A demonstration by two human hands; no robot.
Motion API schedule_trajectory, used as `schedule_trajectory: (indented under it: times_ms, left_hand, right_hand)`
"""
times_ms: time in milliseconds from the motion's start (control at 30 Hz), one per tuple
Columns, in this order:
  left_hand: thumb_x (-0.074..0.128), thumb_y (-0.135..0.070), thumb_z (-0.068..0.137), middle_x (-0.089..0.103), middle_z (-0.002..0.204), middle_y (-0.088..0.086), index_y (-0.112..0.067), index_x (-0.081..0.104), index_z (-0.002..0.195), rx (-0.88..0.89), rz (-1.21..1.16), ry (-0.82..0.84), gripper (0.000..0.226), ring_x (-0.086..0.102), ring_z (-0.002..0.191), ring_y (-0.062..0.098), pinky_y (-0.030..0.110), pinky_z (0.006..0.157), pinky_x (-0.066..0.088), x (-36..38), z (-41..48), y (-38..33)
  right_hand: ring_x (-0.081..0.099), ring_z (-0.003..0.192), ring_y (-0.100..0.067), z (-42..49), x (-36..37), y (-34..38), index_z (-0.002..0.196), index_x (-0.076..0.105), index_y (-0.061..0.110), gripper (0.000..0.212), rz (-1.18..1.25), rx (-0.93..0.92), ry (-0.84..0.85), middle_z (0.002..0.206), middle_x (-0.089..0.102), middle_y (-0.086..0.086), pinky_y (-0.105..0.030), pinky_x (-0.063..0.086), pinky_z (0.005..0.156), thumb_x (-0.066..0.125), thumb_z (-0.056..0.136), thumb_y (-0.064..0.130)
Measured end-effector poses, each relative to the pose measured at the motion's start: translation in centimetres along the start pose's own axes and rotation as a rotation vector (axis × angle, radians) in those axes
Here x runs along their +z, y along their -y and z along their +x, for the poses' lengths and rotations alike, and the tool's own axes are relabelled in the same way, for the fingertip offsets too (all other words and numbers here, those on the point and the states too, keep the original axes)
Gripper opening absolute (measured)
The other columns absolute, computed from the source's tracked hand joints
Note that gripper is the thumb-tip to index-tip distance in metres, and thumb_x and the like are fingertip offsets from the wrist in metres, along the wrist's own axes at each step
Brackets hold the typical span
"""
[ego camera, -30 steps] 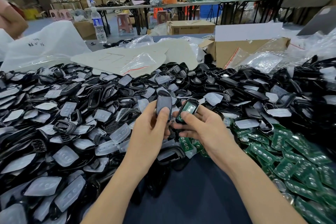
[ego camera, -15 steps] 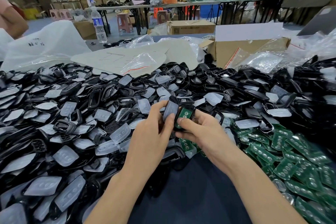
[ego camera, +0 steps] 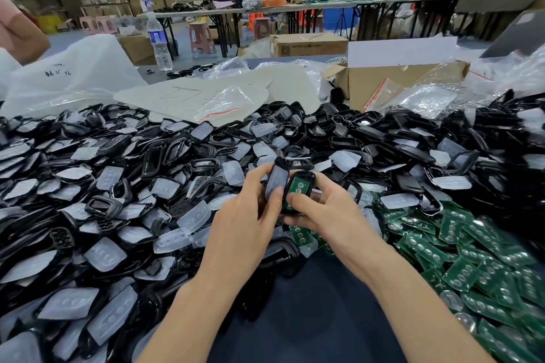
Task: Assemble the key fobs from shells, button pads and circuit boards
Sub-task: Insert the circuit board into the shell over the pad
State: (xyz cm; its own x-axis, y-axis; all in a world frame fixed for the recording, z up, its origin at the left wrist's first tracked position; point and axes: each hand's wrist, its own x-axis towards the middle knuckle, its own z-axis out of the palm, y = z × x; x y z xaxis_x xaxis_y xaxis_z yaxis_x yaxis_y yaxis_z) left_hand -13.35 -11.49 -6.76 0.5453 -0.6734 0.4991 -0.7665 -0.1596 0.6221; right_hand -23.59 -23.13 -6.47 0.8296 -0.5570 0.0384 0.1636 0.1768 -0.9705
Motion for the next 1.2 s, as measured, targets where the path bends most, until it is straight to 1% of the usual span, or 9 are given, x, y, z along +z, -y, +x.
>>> schedule_trajectory:
  times_ms: [233, 333, 533, 667, 767, 900, 1000, 1100, 1200]
  left_hand:
    - [0.045, -0.048, 0.098, 0.058, 0.091, -0.023, -0.045, 0.037, 0.13, 0.013, 0.017, -0.007, 0.033, 0.056, 0.067, 0.001, 0.026, 0.062, 0.045, 0.1, 0.0, 0.1]
    - [0.045, -0.048, 0.097, 0.054, 0.065, -0.013, -0.045, 0.037, 0.13, 0.005, 0.034, -0.014, 0.034, 0.054, 0.063, 0.004, 0.024, 0.056, 0.043, 0.1, 0.1, 0.2]
    - [0.045, -0.044, 0.097, 0.045, 0.058, -0.014, -0.042, 0.038, 0.134, -0.006, 0.074, -0.008, 0.038, 0.048, 0.055, 0.008, 0.023, 0.052, 0.035, -0.2, 0.1, -0.2]
    - [0.046, -0.04, 0.097, 0.037, 0.057, -0.016, -0.029, 0.046, 0.146, -0.006, 0.138, 0.012, 0.05, 0.042, 0.055, 0.011, 0.034, 0.055, 0.043, -0.4, 0.2, -0.5]
    - [0.052, -0.035, 0.098, 0.031, 0.054, -0.018, -0.026, 0.05, 0.145, 0.011, 0.18, 0.019, 0.049, 0.041, 0.055, 0.011, 0.032, 0.053, 0.042, -0.6, 0.2, -0.8]
    - [0.058, -0.031, 0.097, 0.031, 0.056, -0.021, -0.025, 0.053, 0.144, 0.043, 0.222, -0.002, 0.047, 0.038, 0.055, 0.009, 0.023, 0.054, 0.035, -0.8, 0.2, -1.0]
    - [0.053, -0.034, 0.098, 0.063, 0.073, -0.011, -0.025, 0.053, 0.144, 0.081, 0.254, -0.006, 0.047, 0.055, 0.076, 0.013, 0.02, 0.057, 0.035, -0.9, 0.1, -1.0]
    - [0.046, -0.038, 0.102, 0.074, 0.104, -0.008, -0.028, 0.048, 0.149, 0.11, 0.253, 0.015, 0.048, 0.065, 0.08, 0.01, 0.028, 0.063, 0.05, -0.9, 0.0, -0.9]
    - [0.033, -0.046, 0.106, 0.07, 0.1, -0.008, -0.031, 0.041, 0.153, 0.144, 0.249, 0.062, 0.049, 0.064, 0.078, 0.013, 0.035, 0.063, 0.054, -0.9, -0.1, -0.8]
  right_hand:
    - [0.075, 0.098, -0.018, 0.0, -0.1, -0.1, 0.104, 0.072, 0.036, 0.024, -0.028, -0.022, 0.006, 0.108, 0.077, 0.0, -0.025, 0.059, 0.079, 0.068, 0.089, 0.019]
    - [0.074, 0.1, -0.018, -0.1, -0.1, 0.0, 0.109, 0.071, 0.033, 0.024, -0.024, -0.022, 0.02, 0.109, 0.077, 0.0, -0.024, 0.059, 0.079, 0.067, 0.092, 0.016]
    - [0.074, 0.099, -0.016, -0.2, -0.2, 0.1, 0.12, 0.066, 0.023, 0.026, -0.047, -0.024, 0.025, 0.106, 0.077, 0.0, -0.025, 0.059, 0.079, 0.064, 0.098, 0.008]
    - [0.075, 0.097, -0.018, -0.3, -0.2, 0.1, 0.119, 0.066, 0.028, 0.02, -0.096, -0.026, 0.048, 0.108, 0.077, 0.003, -0.028, 0.06, 0.085, 0.062, 0.101, 0.018]
    - [0.075, 0.098, -0.022, -0.4, -0.2, 0.1, 0.117, 0.067, 0.028, 0.017, -0.101, -0.026, 0.067, 0.113, 0.076, 0.002, -0.028, 0.06, 0.086, 0.056, 0.104, 0.026]
    - [0.075, 0.099, -0.024, -0.4, -0.2, 0.2, 0.113, 0.071, 0.029, 0.019, -0.076, -0.013, 0.07, 0.113, 0.075, 0.0, -0.026, 0.059, 0.084, 0.055, 0.104, 0.03]
    - [0.075, 0.096, -0.026, -0.3, -0.2, 0.3, 0.11, 0.073, 0.031, 0.02, -0.051, 0.004, 0.059, 0.109, 0.076, -0.001, -0.025, 0.059, 0.083, 0.062, 0.096, 0.039]
    - [0.074, 0.091, -0.025, -0.3, -0.1, 0.5, 0.117, 0.072, 0.025, 0.035, -0.02, 0.022, 0.041, 0.11, 0.076, -0.007, -0.026, 0.059, 0.082, 0.068, 0.088, 0.045]
    - [0.073, 0.088, -0.022, -0.4, 0.0, 0.6, 0.097, 0.078, 0.037, 0.017, 0.016, 0.039, 0.037, 0.104, 0.076, -0.004, -0.025, 0.059, 0.081, 0.072, 0.084, 0.046]
